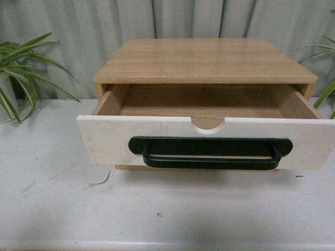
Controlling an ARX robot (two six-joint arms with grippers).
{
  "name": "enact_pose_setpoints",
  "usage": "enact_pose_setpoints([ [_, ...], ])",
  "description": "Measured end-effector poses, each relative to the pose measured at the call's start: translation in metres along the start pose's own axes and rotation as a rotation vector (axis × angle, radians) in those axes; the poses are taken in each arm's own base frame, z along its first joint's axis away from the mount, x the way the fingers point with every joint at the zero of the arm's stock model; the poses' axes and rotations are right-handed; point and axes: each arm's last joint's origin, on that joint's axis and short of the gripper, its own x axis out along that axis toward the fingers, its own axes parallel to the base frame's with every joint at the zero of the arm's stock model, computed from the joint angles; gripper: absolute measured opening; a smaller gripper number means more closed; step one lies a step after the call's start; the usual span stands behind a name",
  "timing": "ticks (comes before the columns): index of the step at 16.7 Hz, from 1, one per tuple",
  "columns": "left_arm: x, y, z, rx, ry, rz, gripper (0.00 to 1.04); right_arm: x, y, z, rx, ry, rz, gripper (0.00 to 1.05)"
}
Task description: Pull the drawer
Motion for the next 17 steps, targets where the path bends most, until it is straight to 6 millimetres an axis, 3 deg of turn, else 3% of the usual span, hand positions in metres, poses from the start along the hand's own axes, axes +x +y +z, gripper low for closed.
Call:
enact_pose_setpoints([
  [5, 0.0000, 0.0000, -0.0002, 0.000, 0.002, 0.000, 0.02, -0.0001, 0.0000, 0.0007, -0.001, -0.008, 0.000, 0.02],
  [7, 0.0000, 0.0000, -0.0002, 0.000, 0.002, 0.000, 0.21, -0.0001, 0.0000, 0.0007, -0.002, -0.008, 0.000, 0.21],
  [10, 0.0000, 0.0000, -0.0002, 0.000, 0.002, 0.000, 0.57, -0.0001, 0.0000, 0.0007, -0.002, -0.008, 0.000, 0.57],
  [13, 0.0000, 0.0000, -0.0002, 0.000, 0.002, 0.000, 0.82, -0.0001, 0.0000, 0.0007, -0.002, -0.008, 0.000, 0.85],
  [14, 0.0000, 0.0000, -0.0002, 0.000, 0.002, 0.000, 0.96, -0.0001, 0.0000, 0.0007, -0.002, -0.008, 0.000, 0.99],
  [15, 0.0000, 0.0000, -0.0002, 0.001, 0.002, 0.000, 1.00, -0.0001, 0.0000, 0.0007, -0.002, -0.008, 0.000, 1.00],
  [17, 0.0000, 0.0000, -0.0002, 0.001, 0.002, 0.000, 0.98, -0.0001, 0.0000, 0.0007, -0.002, -0.008, 0.000, 0.98],
])
